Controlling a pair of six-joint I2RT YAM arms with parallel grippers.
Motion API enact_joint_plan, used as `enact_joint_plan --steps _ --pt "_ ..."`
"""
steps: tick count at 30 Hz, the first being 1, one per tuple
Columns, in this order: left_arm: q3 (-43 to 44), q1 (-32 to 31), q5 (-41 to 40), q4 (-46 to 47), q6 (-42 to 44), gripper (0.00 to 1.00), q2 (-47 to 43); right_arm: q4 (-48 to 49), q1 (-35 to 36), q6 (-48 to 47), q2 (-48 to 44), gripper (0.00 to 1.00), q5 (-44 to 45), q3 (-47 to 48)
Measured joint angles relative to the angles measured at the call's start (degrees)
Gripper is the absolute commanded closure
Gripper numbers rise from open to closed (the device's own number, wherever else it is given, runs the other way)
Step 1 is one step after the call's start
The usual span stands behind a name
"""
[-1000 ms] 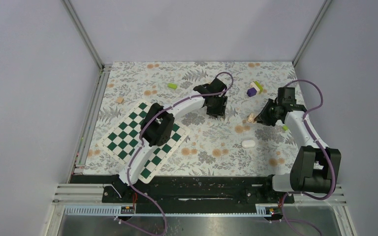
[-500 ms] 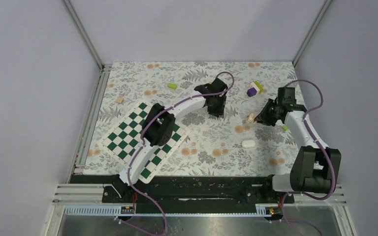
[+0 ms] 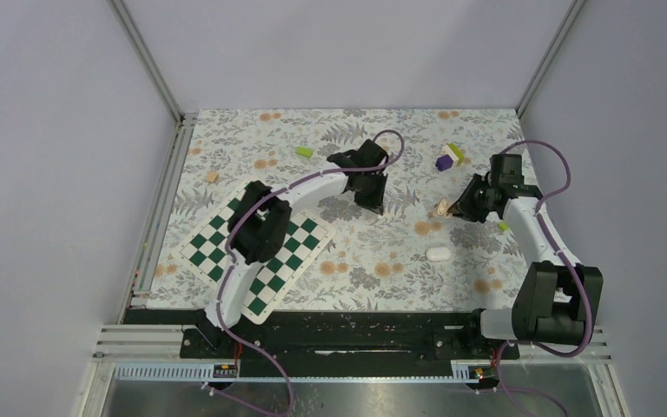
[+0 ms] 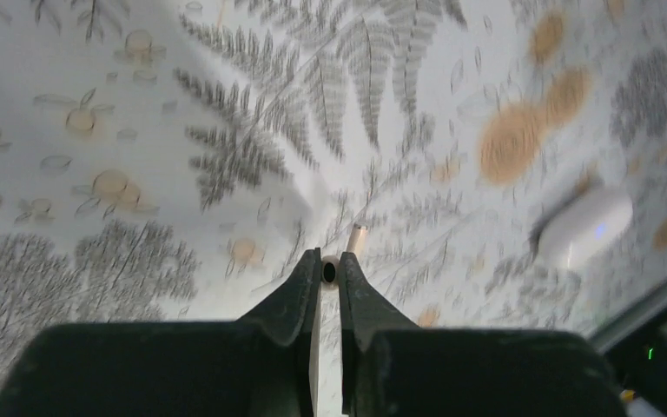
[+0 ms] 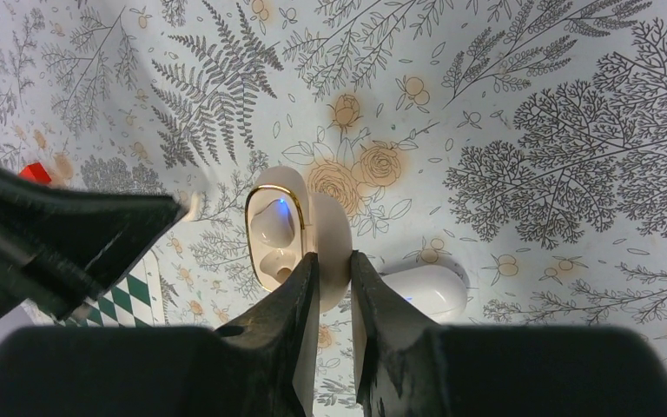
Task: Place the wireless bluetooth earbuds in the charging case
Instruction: Pick up the right earbud from the corner of the board.
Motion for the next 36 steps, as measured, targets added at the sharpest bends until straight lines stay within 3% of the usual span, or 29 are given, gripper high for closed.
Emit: enact_joint_plan --steps 5,11,15,17,22,25,32,36 --pt "-17.14 2.86 5.68 2.86 8.02 1.0 -14.27 -1.55 0.0 -0.79 -0.76 1.0 -0.2 0.02" --pt "-27.08 4.26 6.71 2.16 18.25 1.0 -24.65 -2.1 0.0 -1.05 -2.38 1.0 -2.27 0.02" --pt "-29.4 3.72 5.35 0.96 21.49 1.0 -24.85 -2.21 0.0 -1.22 -2.45 1.0 -2.97 0.02" --pt "-30.12 3.56 4.66 0.96 21.81 0.98 -24.41 -2.32 0.0 -1.29 -2.54 1.0 -3.17 0.02" --pt "-31.67 3.56 2.51 1.4 21.97 0.64 -24.11 -2.71 0.0 -1.73 -3.8 1.0 -3.56 -0.11" --pt "-31.71 3.56 1.01 1.49 21.68 0.53 -23.78 -2.93 0.0 -2.05 -5.35 1.0 -3.56 -0.46" --pt "-31.3 3.58 -3.06 1.07 17.62 0.52 -21.79 -3.15 0.02 -2.29 -6.43 1.0 -4.63 -1.14" --pt "-31.32 3.63 -5.84 0.72 8.85 0.56 -22.1 -2.99 0.04 -2.05 -6.8 1.0 -5.95 -2.43"
